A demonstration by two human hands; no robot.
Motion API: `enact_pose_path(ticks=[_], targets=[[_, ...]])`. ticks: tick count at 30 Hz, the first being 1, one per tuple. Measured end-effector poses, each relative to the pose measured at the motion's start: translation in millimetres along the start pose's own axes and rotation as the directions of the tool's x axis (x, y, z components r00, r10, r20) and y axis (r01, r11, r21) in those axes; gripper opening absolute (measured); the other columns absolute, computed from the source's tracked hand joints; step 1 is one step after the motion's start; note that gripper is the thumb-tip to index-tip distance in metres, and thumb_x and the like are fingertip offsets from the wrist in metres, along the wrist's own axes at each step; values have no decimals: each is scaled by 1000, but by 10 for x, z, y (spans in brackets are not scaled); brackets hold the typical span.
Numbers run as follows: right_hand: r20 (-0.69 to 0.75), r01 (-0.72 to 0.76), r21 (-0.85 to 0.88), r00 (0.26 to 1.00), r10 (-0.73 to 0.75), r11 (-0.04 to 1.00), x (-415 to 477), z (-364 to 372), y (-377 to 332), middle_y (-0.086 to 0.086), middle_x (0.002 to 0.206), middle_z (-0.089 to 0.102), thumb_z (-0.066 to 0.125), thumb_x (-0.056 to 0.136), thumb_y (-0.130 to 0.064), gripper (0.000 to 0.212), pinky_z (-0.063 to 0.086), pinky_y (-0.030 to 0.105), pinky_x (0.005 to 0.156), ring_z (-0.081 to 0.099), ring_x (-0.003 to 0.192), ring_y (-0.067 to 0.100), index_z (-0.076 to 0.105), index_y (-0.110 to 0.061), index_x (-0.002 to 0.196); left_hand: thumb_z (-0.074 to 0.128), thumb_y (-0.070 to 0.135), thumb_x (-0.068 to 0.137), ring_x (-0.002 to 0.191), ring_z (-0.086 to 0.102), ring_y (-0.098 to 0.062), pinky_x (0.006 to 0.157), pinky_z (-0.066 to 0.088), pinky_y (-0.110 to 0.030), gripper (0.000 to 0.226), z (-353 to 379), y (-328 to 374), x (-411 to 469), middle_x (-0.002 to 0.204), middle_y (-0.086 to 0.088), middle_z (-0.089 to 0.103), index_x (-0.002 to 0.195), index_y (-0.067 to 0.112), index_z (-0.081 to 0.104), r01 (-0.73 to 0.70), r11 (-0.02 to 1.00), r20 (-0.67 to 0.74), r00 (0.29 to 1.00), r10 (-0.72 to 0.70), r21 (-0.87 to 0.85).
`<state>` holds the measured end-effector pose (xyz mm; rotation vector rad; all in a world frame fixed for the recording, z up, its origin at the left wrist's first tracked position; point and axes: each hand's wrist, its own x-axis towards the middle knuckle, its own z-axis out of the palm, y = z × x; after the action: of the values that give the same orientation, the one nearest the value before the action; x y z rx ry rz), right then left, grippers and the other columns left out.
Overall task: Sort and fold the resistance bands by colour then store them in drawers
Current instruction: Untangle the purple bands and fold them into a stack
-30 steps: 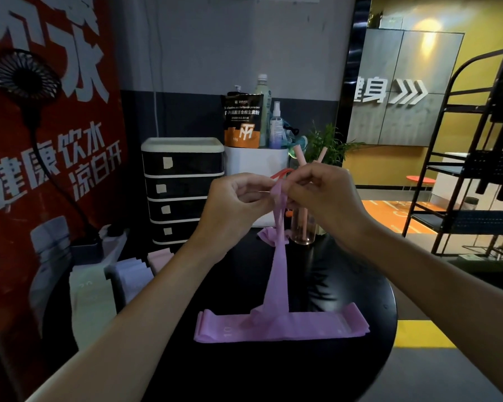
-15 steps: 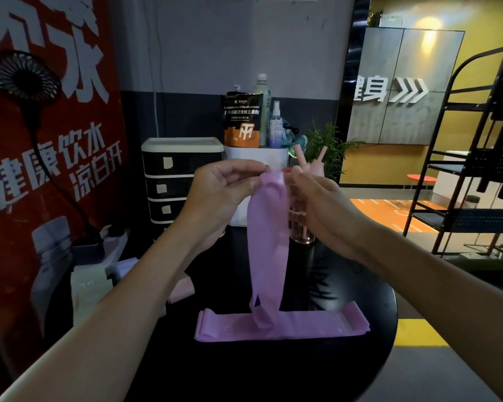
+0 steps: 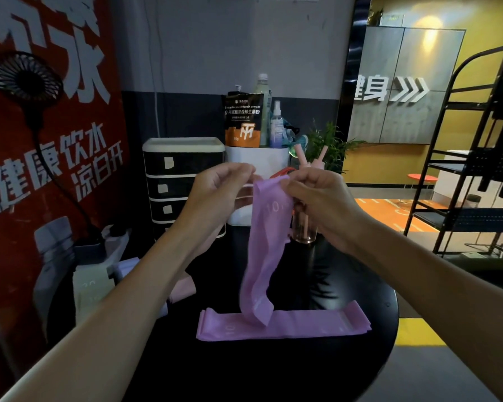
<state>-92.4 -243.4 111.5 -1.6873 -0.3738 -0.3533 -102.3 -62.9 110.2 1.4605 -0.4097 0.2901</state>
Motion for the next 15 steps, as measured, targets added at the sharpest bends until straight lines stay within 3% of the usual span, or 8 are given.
enact_pose_path(ticks=[3, 8, 12, 13, 15], targets=[[-21, 20, -1, 1000, -20, 1000, 8, 5, -14, 7, 80, 67, 67, 91, -16, 16, 48, 33, 75, 59, 72, 14, 69, -2, 98, 72, 34, 89, 95, 72, -24, 92, 58, -45, 30, -10, -46, -13, 98, -8, 76, 107, 9, 73, -26, 985, 70, 997, 14, 172], [-11, 44, 11, 999, -44, 999, 0, 16, 12, 5, 83, 65, 70, 88, -13, 11, 49, 31, 76, 60, 76, 13, 67, -4, 94, 68, 10, 92, 90, 72, -35, 87, 58, -51, 13, 9, -24, -5, 89, -14, 76, 102, 2, 73, -69, 983, -18, 997, 73, 169], [131, -46, 67, 991, 37, 997, 5, -1, 56, -10, 100, 69, 76, 81, -25, 46, 52, 40, 94, 65, 103, 19, 57, -13, 121, 67, 6, 92, 91, 73, -32, 86, 60, -42, 16, 25, 30, 13, 93, -14, 76, 106, 0, 71, -43, 991, -21, 999, 47, 130], [178, -48, 54, 983, 38, 997, -10, 9, 60, -11, 99, 72, 72, 86, -22, 39, 53, 40, 93, 67, 104, 20, 59, -11, 122, 67, 6, 92, 91, 74, -29, 87, 60, -42, 17, 24, 41, 18, 94, -14, 76, 107, 1, 71, -38, 992, -25, 999, 41, 122], [184, -26, -5, 982, 27, 1000, -36, 41, 74, 12, 100, 73, 67, 91, -21, 18, 54, 39, 80, 67, 94, 25, 69, -8, 104, 67, 3, 91, 94, 73, -30, 88, 60, -42, 16, 29, 58, 34, 96, -15, 76, 107, 4, 71, -30, 994, -31, 999, 33, 106]])
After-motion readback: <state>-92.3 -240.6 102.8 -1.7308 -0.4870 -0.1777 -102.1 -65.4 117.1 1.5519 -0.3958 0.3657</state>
